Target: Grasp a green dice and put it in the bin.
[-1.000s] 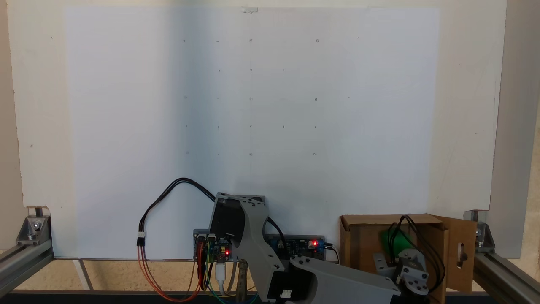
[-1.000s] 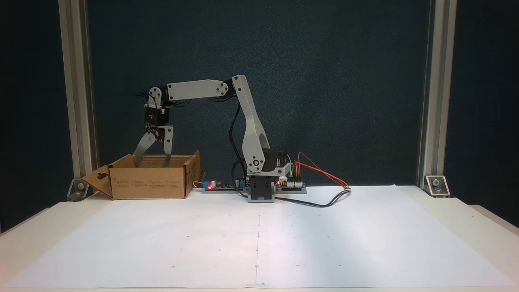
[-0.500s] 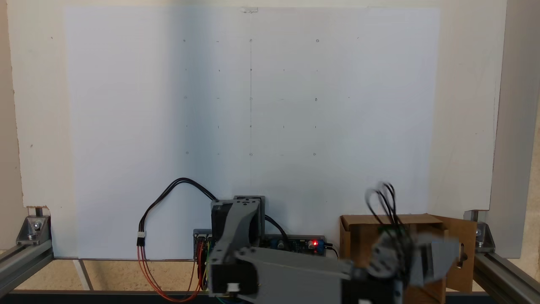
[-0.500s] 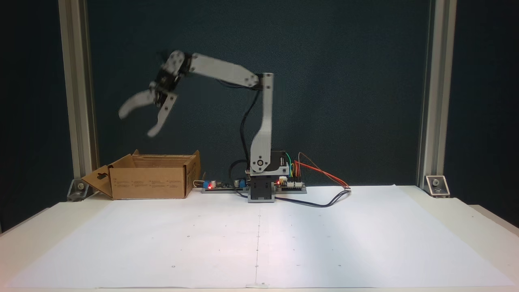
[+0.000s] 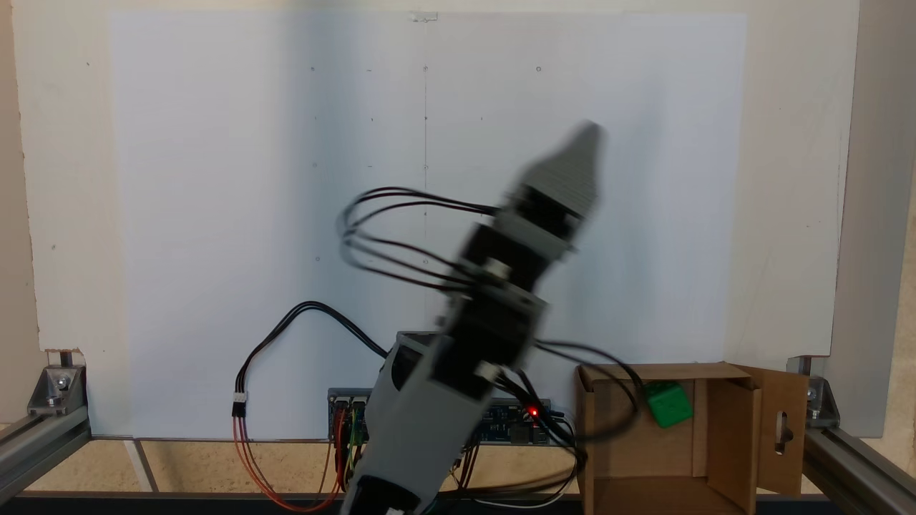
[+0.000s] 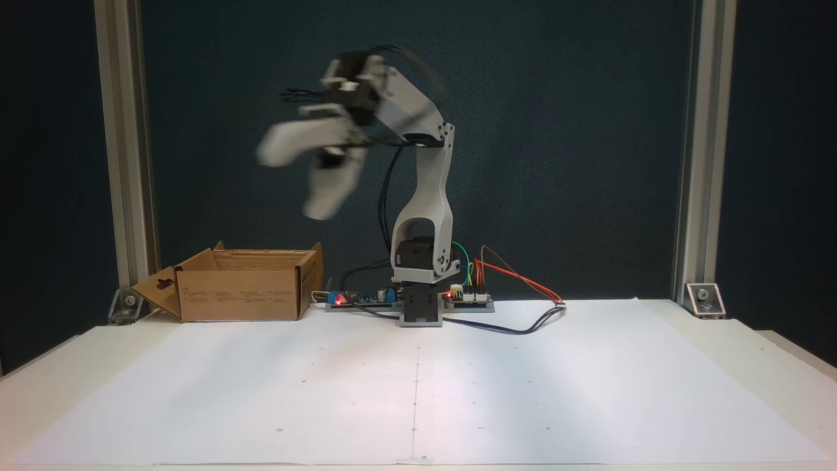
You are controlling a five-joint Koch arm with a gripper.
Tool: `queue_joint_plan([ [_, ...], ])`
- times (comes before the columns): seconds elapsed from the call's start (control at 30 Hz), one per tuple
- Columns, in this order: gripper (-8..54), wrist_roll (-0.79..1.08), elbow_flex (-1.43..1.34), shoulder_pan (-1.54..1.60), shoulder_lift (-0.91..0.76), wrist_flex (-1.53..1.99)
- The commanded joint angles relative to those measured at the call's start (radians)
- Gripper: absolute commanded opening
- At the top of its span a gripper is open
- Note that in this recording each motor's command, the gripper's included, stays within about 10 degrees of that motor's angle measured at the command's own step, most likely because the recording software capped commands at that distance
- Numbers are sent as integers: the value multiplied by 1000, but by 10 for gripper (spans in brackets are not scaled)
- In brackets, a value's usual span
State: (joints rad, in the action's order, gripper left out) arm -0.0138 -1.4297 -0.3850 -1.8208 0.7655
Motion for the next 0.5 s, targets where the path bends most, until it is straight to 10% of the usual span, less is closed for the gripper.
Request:
queue_joint_plan([
  [0.0, 454, -44, -38, 161, -60, -103],
  [0.47, 454, -44, -626, 314, -357, -759],
])
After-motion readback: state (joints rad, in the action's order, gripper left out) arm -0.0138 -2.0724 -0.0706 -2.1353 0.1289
